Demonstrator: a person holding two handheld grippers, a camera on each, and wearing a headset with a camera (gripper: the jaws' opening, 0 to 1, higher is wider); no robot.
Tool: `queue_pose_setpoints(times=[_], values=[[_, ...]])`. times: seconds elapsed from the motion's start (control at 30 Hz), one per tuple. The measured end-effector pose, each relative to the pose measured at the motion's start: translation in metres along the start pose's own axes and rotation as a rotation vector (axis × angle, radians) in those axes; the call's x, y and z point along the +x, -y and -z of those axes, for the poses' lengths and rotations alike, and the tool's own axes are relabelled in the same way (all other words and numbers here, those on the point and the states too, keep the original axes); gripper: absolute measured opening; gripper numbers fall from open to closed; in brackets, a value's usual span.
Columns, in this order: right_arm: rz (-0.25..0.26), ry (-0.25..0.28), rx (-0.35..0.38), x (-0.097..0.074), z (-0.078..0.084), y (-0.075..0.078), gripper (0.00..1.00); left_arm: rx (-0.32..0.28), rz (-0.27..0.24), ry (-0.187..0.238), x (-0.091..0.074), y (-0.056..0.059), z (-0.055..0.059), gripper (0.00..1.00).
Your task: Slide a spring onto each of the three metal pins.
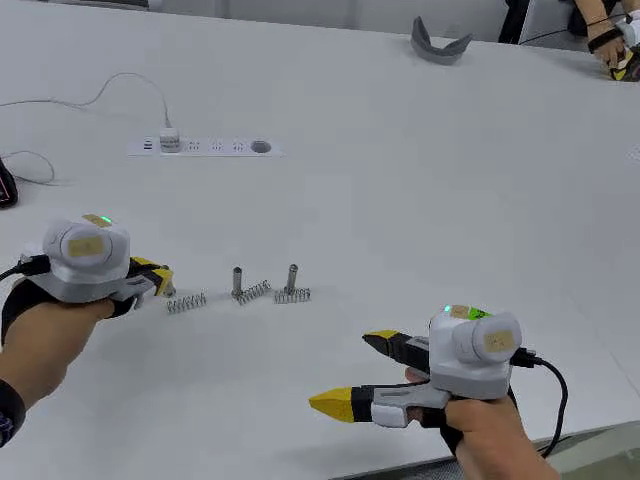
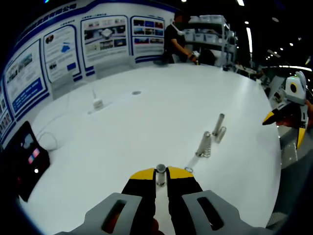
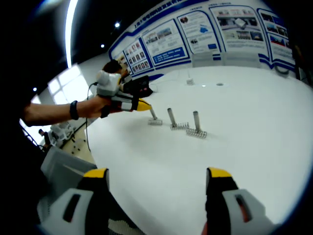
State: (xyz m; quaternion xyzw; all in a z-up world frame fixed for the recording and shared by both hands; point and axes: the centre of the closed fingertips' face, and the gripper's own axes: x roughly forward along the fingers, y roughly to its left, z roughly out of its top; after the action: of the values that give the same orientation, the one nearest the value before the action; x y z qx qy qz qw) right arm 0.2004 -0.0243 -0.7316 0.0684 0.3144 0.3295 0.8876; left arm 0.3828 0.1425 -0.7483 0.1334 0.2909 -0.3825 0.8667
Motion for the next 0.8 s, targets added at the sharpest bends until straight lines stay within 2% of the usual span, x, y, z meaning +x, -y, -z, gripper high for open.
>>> queue_pose_setpoints(times=[0.43, 0.57, 0.7, 0.8], values=[[0.004, 0.002, 0.005, -0.002, 0.003, 0.001, 0.82, 0.022, 0.018, -0.002, 0.001, 0.013, -0.001, 0.07], [0.005, 0.000, 0.004, -0.003, 0.003, 0.002, 0.82, 0.021, 0.017, -0.002, 0.000, 0.013, -0.002, 0.08], [0.006, 0.000, 0.010, -0.003, 0.005, 0.002, 0.82, 0.060, 0.021, -0.012, -0.001, 0.015, -0.001, 0.08], [0.007, -0.001, 0.009, -0.003, 0.005, 0.002, 0.82, 0.050, 0.020, -0.012, -0.001, 0.014, -0.001, 0.08]])
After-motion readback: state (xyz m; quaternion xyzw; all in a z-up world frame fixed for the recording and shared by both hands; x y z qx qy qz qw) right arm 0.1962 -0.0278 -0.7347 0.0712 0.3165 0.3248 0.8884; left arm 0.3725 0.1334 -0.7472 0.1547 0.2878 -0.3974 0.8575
